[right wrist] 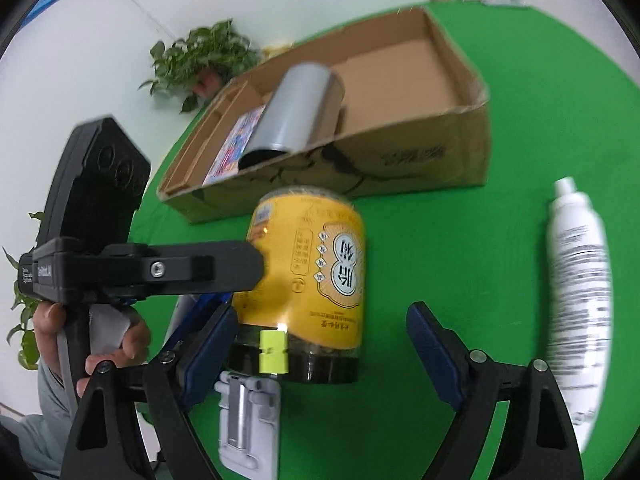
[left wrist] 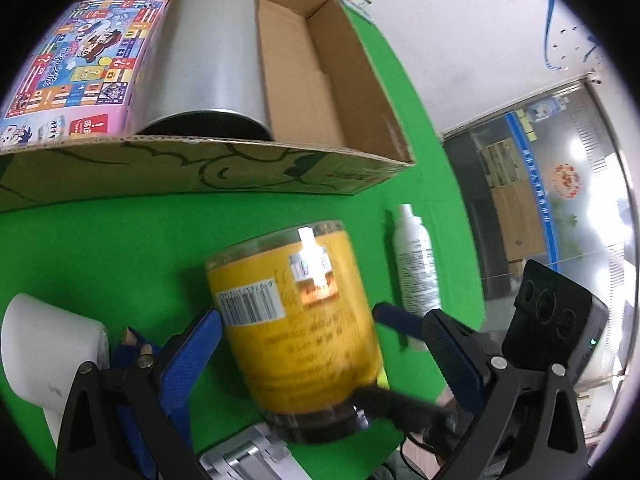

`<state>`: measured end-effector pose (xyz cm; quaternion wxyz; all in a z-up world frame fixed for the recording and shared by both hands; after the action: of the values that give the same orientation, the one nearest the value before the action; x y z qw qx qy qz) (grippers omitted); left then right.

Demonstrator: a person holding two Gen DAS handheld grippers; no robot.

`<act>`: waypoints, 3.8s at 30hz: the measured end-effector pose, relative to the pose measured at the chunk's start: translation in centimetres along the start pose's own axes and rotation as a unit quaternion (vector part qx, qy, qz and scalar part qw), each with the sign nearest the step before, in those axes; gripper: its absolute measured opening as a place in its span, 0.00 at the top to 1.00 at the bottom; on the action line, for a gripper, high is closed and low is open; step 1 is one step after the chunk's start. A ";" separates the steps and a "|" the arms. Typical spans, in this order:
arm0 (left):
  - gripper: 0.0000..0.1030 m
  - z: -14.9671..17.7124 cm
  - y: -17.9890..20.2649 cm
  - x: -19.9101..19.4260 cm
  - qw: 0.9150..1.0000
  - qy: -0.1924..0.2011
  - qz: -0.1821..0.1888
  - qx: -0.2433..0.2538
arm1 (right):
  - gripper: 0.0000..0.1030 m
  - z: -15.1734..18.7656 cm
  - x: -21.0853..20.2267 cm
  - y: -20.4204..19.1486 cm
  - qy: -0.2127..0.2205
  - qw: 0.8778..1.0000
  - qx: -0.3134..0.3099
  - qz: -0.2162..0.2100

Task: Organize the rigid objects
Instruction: 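Grasp the yellow-labelled jar with both grippers and lift it, then place the yellow jar in the box beside the silver cylinder, then move both grippers toward the white spray bottle on the floor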

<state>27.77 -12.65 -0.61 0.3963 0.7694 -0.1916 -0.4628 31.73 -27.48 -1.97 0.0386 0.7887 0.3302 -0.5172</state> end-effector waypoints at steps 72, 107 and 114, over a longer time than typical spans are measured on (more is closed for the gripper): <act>0.27 -6.9 2.0 -13.2 0.956 0.181 -0.201 0.112 | 0.05 -16.4 0.9 0.9 0.055 0.996 -0.040 0.057; 0.14 2.4 5.0 -15.6 0.922 0.242 -0.250 0.171 | 0.02 -2.5 -7.7 5.4 0.205 0.956 -0.033 0.206; 0.14 4.3 9.2 -8.9 0.965 0.151 -0.126 0.176 | 0.35 2.3 -4.3 12.7 0.068 0.969 0.041 0.234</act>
<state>20.30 -14.27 10.48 0.2179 0.9058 -0.1097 -0.3464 35.99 -40.35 -2.97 0.1035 0.8782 0.1172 -0.4521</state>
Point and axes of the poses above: each gripper's, at about its wrist camera, not at the fingertips, and x roughly the way its jaws point, y to its right, z to its underside, the point moved 2 cm from there along x, roughly the way its jaws point, and after that the axes turned 13 degrees about z, right-handed, at the moved point
